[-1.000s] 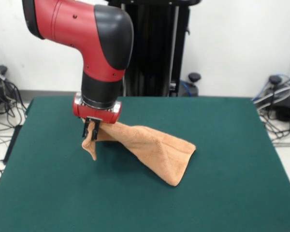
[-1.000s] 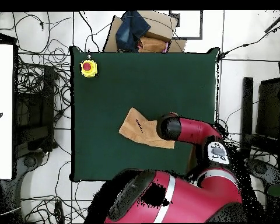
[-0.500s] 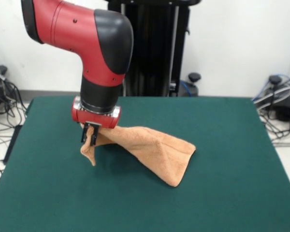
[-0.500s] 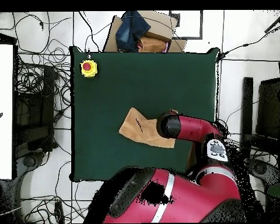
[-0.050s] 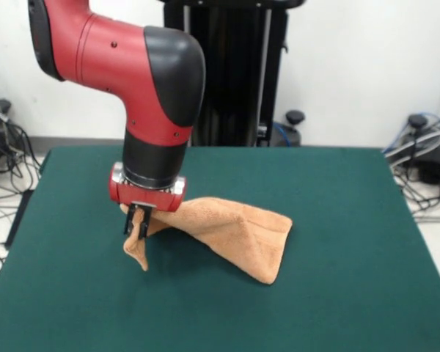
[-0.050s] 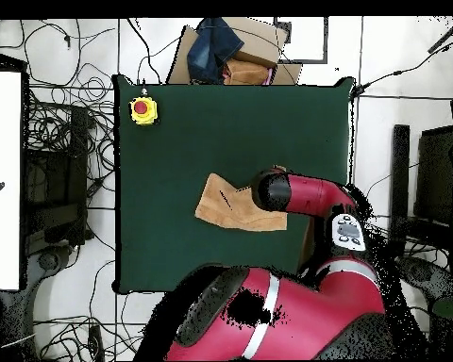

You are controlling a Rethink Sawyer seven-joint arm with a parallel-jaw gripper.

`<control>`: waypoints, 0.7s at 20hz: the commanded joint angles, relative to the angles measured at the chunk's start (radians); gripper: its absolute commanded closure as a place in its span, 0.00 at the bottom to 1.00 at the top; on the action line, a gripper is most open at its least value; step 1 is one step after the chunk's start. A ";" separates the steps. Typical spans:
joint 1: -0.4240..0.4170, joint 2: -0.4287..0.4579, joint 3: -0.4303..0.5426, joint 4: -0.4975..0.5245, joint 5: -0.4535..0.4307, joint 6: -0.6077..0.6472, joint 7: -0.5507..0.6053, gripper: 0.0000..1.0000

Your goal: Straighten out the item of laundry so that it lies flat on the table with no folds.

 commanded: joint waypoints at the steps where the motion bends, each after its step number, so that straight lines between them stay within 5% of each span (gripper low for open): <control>1: 0.029 0.030 0.104 -0.061 -0.019 0.117 0.008 1.00; 14: 0.016 0.050 0.095 -0.008 -0.038 -0.002 0.069 1.00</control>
